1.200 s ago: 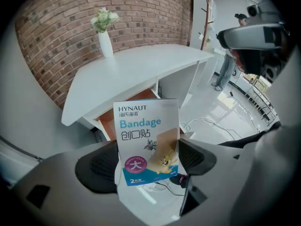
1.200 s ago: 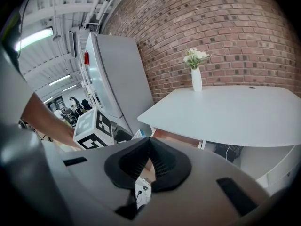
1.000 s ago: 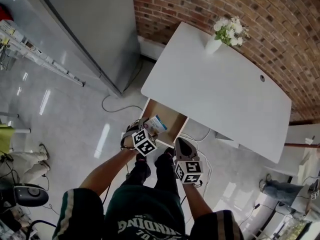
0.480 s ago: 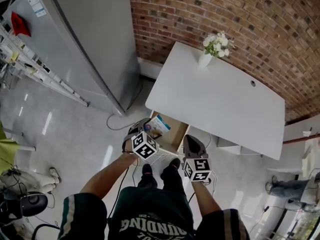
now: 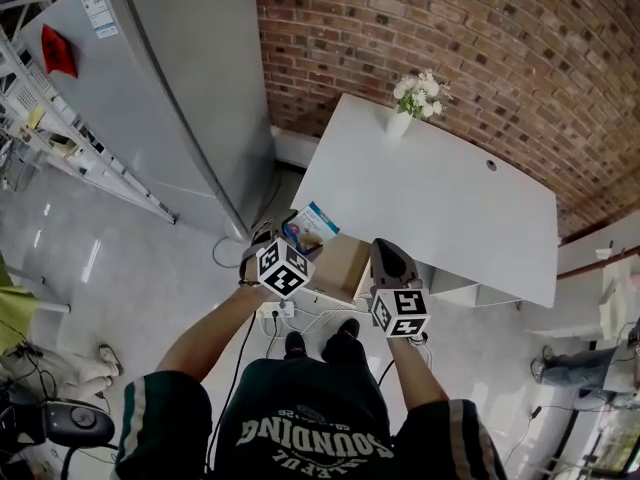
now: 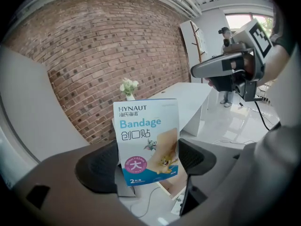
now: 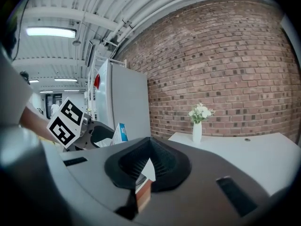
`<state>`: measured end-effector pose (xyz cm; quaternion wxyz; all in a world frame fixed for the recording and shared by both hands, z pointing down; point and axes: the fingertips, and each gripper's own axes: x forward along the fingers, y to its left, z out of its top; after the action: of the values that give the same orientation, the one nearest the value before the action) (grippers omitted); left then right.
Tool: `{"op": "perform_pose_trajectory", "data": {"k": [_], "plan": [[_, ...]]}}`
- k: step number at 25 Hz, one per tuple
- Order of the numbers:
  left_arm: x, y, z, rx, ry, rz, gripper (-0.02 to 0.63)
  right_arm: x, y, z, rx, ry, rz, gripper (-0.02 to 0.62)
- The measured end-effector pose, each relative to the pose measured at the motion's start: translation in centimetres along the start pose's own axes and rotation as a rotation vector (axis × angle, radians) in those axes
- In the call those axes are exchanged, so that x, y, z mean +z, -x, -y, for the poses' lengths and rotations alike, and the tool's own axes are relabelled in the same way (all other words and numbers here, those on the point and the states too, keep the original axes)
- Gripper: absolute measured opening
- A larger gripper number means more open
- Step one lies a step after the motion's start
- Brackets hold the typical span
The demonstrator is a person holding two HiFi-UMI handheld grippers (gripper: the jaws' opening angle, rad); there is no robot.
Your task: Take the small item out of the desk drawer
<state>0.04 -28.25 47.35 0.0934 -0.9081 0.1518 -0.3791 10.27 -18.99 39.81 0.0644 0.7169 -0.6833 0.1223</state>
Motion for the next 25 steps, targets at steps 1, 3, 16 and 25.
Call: {"op": "perform_pose_trajectory", "data": {"k": [1,3,16,25], "plan": [[0.4,0.3,-0.2,0.005,-0.001,0.01,0.417,0.5,0.1,0.0,-0.002,0.005,0.009,0.025],[1.1,0.8,-0.3,0.012,-0.005,0.027,0.417,1.3,0.3,-0.1,-0.003,0.013,0.02,0.023],[1.9,2.3,1.3,0.012,-0.058,0.041,0.417,1.5,2.1,-0.4,-0.019,0.027,0.03,0.024],[1.6,2.0,1.9,0.006,-0.045,0.039,0.417,0.8,1.9,-0.6,-0.012,0.033,0.021,0.023]]}}
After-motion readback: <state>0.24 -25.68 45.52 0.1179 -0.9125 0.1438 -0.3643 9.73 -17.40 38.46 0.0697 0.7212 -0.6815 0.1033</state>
